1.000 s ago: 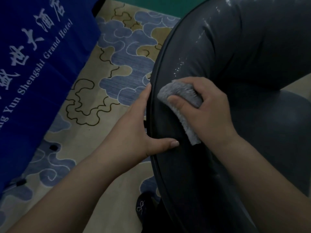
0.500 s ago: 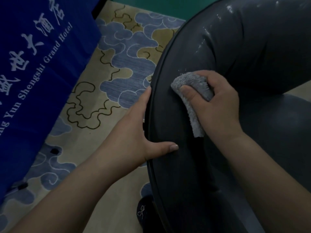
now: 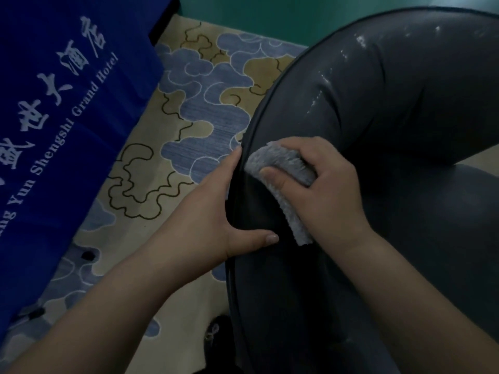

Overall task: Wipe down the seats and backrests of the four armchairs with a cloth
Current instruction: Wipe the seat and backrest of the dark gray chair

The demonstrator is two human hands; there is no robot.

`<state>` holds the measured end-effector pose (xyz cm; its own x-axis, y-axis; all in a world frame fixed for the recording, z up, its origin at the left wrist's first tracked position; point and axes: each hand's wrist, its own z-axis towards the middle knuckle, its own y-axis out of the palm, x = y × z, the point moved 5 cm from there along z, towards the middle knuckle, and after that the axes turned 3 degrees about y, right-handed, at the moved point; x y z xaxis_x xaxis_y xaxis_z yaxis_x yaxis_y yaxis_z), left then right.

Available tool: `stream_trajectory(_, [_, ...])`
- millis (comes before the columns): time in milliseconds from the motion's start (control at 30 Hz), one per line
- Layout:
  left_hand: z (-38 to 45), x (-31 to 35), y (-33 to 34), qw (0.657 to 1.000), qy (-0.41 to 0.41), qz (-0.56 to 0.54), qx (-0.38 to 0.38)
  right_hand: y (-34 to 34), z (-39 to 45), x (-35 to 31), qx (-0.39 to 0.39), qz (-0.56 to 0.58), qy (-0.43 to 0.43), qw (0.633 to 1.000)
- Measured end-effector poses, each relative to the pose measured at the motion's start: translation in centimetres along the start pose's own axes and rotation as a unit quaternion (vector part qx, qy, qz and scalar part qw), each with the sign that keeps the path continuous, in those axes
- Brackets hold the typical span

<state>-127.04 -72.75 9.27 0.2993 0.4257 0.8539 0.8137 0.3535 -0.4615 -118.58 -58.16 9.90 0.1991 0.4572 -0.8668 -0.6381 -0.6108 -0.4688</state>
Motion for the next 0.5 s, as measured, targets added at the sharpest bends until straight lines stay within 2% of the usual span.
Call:
stream_trajectory(167, [1.6,0.1,-0.6,1.000,-0.004,0.005,-0.021,-2.1,1.2,1.9,0.070,-0.003,0.059,0.996])
stream_trajectory(300, [4.0,0.2,-1.3,0.999,0.002,-0.038,-0.037,-0.3,1.2,0.5,0.043,0.006,0.032,0.999])
stream_trajectory(367, [5.2,0.5,-1.5,0.997,0.010,-0.050,-0.055,-0.3,1.7,0.8,0.049,-0.006,0.050,0.998])
stream_trajectory(500, [7.4,0.6,-2.1,0.996,0.021,-0.031,-0.087,-2.5,2.5,2.1,0.147,-0.020,0.111,0.983])
